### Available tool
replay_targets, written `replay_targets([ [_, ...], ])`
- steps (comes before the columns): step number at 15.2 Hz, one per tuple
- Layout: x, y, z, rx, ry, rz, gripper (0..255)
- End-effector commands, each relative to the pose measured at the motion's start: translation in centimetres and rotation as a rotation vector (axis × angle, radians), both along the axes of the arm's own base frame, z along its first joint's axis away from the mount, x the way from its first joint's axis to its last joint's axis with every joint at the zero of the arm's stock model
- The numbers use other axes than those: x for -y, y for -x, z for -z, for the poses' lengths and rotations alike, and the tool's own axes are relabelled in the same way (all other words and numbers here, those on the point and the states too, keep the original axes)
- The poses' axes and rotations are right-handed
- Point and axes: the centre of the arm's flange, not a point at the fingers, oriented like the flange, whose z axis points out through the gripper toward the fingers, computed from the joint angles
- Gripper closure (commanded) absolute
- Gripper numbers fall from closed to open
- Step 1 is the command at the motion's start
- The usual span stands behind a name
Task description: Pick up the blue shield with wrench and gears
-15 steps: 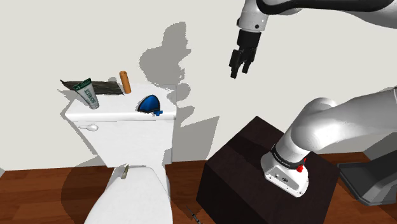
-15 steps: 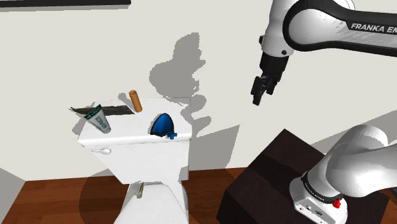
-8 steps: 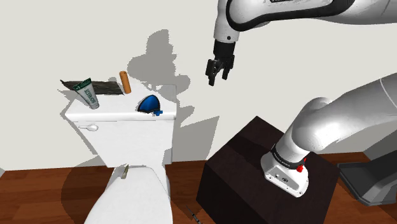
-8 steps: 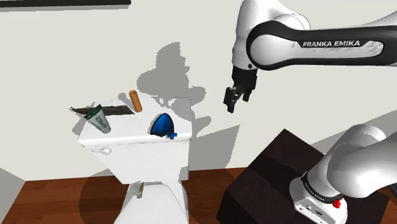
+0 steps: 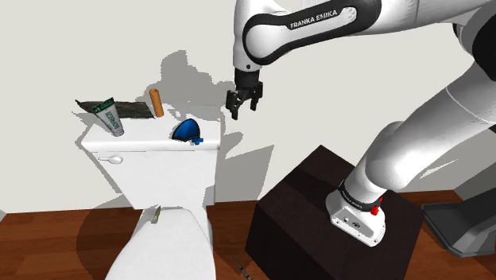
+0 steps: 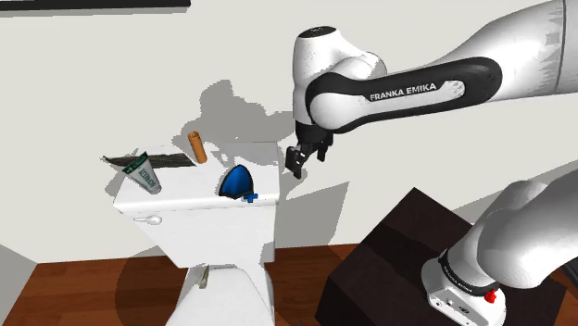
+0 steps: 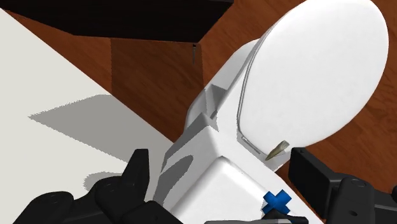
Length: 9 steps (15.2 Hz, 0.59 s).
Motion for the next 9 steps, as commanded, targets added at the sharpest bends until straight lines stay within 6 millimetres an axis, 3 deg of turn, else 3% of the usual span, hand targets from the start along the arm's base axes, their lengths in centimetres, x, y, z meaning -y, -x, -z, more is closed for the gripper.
replay_targets([
  [1, -1.9, -1.4, 1.4, 0.005, 0.009, 0.002, 0],
  [9, -8.9, -7.6, 6.8, 0.02, 0.048, 0.009, 0],
])
